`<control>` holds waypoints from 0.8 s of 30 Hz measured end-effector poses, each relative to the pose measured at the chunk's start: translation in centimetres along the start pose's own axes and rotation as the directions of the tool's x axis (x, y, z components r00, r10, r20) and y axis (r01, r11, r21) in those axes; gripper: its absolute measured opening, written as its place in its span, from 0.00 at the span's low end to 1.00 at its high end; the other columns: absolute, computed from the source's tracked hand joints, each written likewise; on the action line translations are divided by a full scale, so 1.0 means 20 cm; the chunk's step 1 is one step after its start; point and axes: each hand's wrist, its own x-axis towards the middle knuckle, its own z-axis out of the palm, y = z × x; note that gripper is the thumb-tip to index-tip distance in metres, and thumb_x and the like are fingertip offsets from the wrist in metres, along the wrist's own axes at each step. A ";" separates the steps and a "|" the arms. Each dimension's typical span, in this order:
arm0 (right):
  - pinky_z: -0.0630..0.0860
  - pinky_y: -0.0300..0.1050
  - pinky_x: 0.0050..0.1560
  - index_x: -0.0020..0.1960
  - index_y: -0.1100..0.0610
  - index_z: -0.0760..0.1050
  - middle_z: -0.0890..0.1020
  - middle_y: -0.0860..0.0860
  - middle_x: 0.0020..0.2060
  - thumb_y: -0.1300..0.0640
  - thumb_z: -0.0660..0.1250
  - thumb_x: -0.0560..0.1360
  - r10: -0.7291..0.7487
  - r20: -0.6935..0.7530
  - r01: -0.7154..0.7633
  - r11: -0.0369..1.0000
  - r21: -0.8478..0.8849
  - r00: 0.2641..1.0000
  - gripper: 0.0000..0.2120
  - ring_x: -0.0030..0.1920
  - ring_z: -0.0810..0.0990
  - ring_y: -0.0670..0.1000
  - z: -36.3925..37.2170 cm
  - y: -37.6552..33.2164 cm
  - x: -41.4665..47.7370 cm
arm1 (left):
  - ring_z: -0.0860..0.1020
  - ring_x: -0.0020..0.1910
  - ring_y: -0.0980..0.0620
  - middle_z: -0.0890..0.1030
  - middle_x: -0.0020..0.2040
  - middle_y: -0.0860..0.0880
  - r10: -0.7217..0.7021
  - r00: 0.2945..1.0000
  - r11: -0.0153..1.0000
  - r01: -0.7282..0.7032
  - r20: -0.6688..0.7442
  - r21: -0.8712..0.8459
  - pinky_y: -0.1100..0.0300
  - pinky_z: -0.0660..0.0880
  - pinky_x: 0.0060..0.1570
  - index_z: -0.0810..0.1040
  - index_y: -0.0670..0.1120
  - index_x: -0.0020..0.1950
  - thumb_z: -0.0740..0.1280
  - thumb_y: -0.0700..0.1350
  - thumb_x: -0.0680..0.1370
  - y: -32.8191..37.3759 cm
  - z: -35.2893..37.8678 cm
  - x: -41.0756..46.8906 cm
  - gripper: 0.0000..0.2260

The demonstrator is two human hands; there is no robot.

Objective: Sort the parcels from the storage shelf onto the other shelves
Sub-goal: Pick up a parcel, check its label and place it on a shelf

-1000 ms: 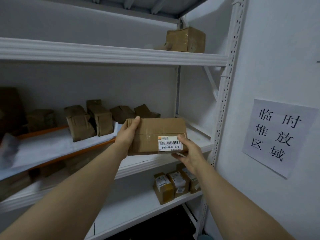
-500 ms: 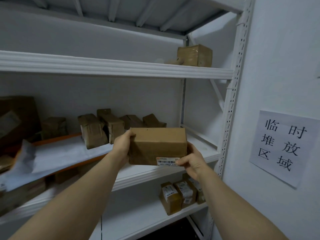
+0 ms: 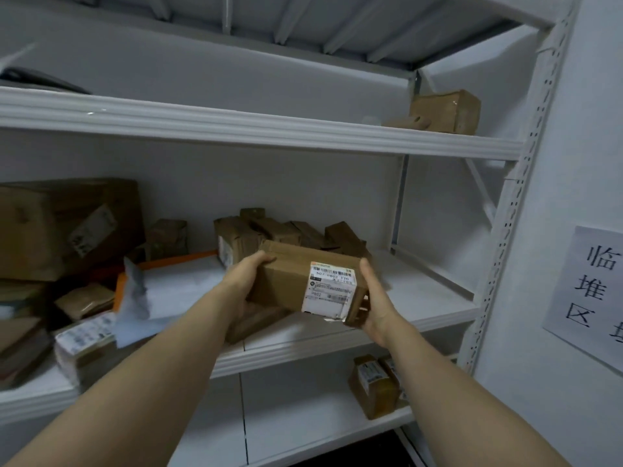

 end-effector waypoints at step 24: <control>0.80 0.57 0.51 0.74 0.49 0.62 0.70 0.58 0.70 0.33 0.74 0.57 0.181 0.263 -0.188 0.982 0.000 0.948 0.50 0.63 0.75 0.65 0.72 0.10 0.01 | 0.76 0.54 0.45 0.77 0.61 0.44 0.052 0.988 0.997 -0.043 -0.145 0.064 0.50 0.75 0.54 0.69 0.43 0.68 0.77 0.60 0.62 0.13 -0.58 0.11 0.41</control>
